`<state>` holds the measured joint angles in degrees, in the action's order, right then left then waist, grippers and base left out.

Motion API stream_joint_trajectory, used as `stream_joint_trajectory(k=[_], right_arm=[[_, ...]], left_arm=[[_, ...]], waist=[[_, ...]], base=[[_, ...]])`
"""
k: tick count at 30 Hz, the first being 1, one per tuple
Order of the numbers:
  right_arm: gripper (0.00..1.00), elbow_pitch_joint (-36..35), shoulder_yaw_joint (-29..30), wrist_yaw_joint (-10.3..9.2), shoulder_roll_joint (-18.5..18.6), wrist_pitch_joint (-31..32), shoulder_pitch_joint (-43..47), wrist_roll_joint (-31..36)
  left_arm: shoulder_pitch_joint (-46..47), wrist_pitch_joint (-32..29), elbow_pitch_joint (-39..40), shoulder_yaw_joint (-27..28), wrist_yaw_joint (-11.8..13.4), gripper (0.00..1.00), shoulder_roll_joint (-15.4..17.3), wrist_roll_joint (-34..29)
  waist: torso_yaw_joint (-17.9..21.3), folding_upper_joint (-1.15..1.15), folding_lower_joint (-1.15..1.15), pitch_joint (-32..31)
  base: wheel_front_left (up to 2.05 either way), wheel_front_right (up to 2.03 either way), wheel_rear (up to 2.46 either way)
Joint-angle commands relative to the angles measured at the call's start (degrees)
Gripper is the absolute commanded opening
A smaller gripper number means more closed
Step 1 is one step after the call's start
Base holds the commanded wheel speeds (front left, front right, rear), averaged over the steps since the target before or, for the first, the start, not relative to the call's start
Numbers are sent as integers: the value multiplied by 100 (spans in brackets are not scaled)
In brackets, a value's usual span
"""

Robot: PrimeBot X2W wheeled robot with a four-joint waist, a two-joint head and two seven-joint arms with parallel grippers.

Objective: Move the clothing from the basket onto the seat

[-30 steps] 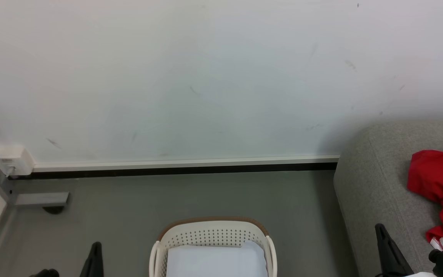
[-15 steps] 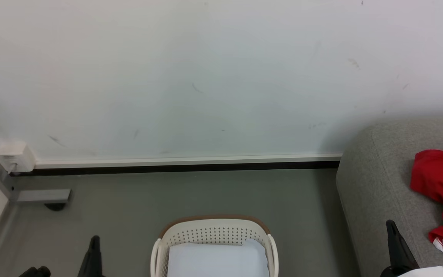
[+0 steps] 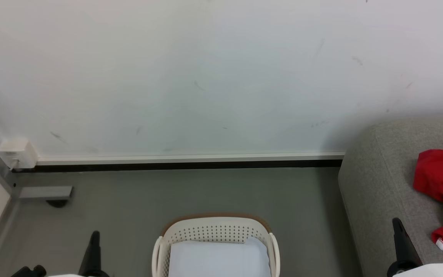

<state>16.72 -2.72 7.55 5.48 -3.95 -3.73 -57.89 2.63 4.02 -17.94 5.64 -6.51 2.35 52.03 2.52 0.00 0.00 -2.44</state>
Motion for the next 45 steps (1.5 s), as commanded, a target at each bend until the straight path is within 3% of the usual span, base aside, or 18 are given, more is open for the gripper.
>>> stream_joint_trajectory(k=[1,45], right_arm=[[0,-86,75,-4,10,46,-171,-177],[0,-212,630,-8,-157,692,-238,-2281]], left_arm=[[145,-56,98,33,-22,0,44,215],[303,-703,297,77,-79,0,64,2671]], waist=[[-5,0,0,5],[-143,0,0,148]], base=[[0,0,0],[0,0,0]])
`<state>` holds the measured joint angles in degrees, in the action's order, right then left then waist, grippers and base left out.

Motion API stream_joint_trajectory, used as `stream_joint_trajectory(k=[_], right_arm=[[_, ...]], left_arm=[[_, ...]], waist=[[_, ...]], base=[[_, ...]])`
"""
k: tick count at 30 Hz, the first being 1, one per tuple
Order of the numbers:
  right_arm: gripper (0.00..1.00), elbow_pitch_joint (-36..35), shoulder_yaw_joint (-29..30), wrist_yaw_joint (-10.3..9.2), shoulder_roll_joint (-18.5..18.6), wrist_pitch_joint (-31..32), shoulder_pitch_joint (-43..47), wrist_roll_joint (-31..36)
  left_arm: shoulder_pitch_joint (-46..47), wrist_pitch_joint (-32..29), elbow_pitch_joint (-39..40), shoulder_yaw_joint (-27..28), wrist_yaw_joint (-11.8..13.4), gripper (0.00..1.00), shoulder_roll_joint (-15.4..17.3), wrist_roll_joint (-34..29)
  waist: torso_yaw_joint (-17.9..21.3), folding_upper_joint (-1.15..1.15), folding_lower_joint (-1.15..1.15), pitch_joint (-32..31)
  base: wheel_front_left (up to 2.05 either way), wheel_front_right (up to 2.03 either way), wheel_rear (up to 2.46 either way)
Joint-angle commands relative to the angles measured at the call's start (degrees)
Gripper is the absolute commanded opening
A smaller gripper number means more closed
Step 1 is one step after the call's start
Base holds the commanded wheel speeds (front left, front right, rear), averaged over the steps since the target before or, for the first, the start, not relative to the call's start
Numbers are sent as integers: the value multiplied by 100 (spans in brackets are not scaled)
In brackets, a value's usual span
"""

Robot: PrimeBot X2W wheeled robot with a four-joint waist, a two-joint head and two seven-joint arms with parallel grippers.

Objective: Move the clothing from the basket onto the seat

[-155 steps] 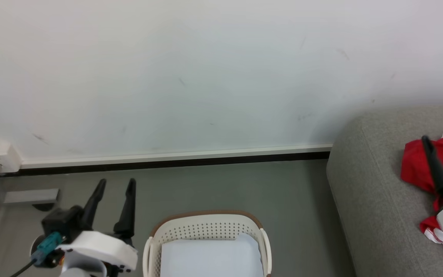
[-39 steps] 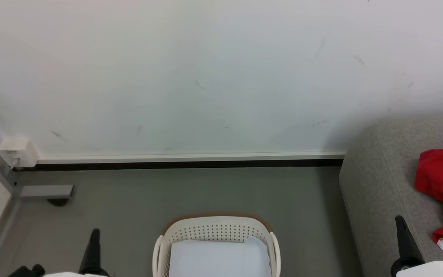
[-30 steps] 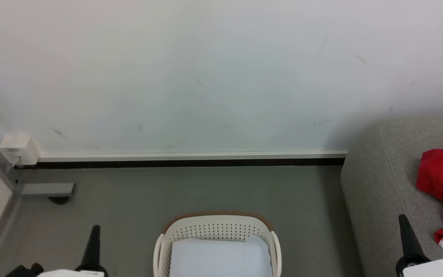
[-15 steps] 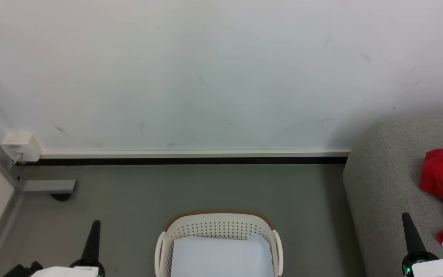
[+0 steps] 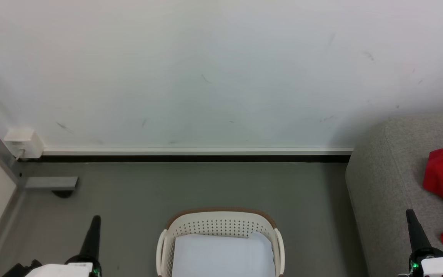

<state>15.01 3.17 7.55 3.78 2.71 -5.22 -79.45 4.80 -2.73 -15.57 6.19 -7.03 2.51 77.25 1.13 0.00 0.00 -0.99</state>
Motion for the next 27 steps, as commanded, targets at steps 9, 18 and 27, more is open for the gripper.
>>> stream_joint_trajectory(k=[9,18,27], right_arm=[[0,-68,135,-9,-22,144,-97,-472],[0,-88,221,-10,-51,246,-105,-797],[0,-108,302,-11,-80,335,-122,-1089]], left_arm=[[111,-142,86,28,-41,0,51,559],[131,-233,114,34,-52,0,53,940],[154,-332,144,39,-54,0,55,1295]], waist=[[-32,0,0,33],[-60,0,0,63],[-89,0,0,92]], base=[[0,0,0],[0,0,0],[0,0,0]])
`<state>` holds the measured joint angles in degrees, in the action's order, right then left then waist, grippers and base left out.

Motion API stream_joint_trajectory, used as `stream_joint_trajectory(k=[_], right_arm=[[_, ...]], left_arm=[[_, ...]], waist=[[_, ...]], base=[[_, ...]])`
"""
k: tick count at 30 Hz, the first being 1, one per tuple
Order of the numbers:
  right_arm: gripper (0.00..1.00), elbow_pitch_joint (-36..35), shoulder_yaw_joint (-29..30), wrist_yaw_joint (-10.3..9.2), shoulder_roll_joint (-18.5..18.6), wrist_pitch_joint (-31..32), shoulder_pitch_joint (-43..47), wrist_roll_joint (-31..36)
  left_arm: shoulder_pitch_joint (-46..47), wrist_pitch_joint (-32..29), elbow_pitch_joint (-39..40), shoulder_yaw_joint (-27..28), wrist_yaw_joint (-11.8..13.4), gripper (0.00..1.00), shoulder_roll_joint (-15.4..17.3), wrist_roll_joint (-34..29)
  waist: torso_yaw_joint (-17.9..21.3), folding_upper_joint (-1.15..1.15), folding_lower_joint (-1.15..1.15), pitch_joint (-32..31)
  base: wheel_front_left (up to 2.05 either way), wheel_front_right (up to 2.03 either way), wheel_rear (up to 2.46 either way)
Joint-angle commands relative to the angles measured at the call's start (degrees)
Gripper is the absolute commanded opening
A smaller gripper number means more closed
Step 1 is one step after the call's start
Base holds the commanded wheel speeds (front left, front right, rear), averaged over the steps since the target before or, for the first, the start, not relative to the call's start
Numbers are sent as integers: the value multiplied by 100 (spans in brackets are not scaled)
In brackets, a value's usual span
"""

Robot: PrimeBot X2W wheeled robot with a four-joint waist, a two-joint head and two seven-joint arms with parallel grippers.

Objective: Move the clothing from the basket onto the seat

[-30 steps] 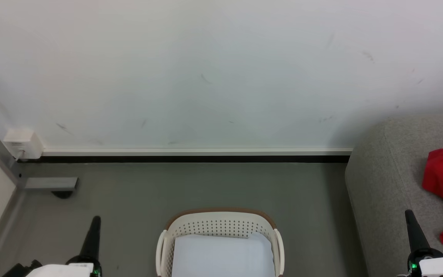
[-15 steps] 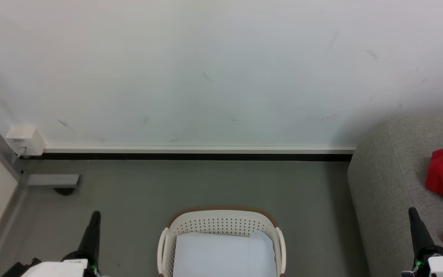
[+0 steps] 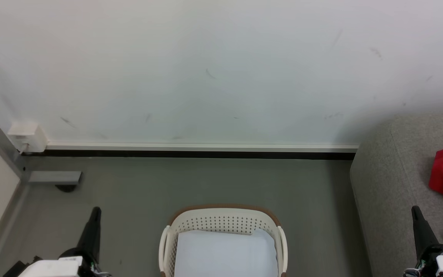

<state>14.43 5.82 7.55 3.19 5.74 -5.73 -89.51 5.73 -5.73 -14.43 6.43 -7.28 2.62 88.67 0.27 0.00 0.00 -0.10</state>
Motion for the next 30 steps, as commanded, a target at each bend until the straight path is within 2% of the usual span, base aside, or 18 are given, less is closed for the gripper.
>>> stream_joint_trajectory(k=[1,7,30], right_arm=[[0,-52,46,-11,-23,34,-72,-123],[0,-62,102,-12,-39,98,-81,-312],[0,-59,99,-12,-35,101,-80,-291]], left_arm=[[61,-40,32,17,-30,0,44,171],[76,-104,52,20,-38,0,45,423],[72,-106,50,18,-33,0,44,411]], waist=[[-7,0,0,7],[-26,0,0,27],[-27,0,0,28]], base=[[0,0,0],[0,0,0],[0,0,0]])
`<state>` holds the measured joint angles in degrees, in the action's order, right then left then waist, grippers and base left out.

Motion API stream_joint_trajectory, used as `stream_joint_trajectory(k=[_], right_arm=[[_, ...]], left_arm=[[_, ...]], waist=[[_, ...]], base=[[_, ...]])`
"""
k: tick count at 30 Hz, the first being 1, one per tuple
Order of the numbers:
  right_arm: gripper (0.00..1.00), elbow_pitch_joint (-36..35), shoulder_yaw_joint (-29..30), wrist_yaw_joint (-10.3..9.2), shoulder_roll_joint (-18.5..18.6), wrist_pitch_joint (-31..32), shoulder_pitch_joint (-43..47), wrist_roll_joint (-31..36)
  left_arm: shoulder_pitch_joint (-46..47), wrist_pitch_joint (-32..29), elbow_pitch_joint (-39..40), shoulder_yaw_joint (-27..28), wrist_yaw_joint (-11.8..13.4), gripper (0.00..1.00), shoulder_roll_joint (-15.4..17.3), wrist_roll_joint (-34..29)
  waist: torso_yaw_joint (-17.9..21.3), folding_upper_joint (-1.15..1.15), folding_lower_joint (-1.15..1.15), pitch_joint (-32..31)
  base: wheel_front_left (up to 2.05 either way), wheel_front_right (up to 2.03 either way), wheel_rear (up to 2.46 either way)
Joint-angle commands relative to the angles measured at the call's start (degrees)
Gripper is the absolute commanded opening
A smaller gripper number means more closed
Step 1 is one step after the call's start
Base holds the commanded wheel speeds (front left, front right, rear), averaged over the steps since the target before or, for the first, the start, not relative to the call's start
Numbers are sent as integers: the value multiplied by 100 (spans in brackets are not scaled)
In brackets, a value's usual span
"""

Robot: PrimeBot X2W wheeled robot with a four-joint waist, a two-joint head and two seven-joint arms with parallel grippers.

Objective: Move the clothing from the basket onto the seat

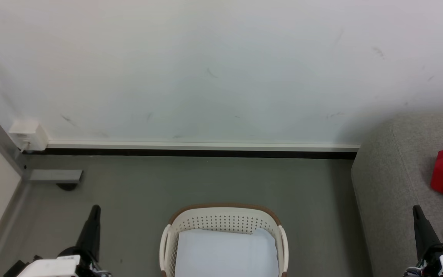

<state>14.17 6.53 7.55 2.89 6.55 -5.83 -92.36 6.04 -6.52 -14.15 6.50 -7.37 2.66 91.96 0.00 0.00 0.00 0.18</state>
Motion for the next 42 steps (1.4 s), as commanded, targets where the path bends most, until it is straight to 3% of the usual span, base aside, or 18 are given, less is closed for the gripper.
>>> stream_joint_trajectory(k=[1,42], right_arm=[[0,-33,28,-12,-6,20,-70,-6],[0,-33,29,-12,-7,22,-71,-3]], left_arm=[[41,-26,21,12,-25,0,40,80],[40,-25,23,10,-25,0,39,82]], waist=[[0,0,0,0],[0,0,0,0]], base=[[0,0,0],[0,0,0]])
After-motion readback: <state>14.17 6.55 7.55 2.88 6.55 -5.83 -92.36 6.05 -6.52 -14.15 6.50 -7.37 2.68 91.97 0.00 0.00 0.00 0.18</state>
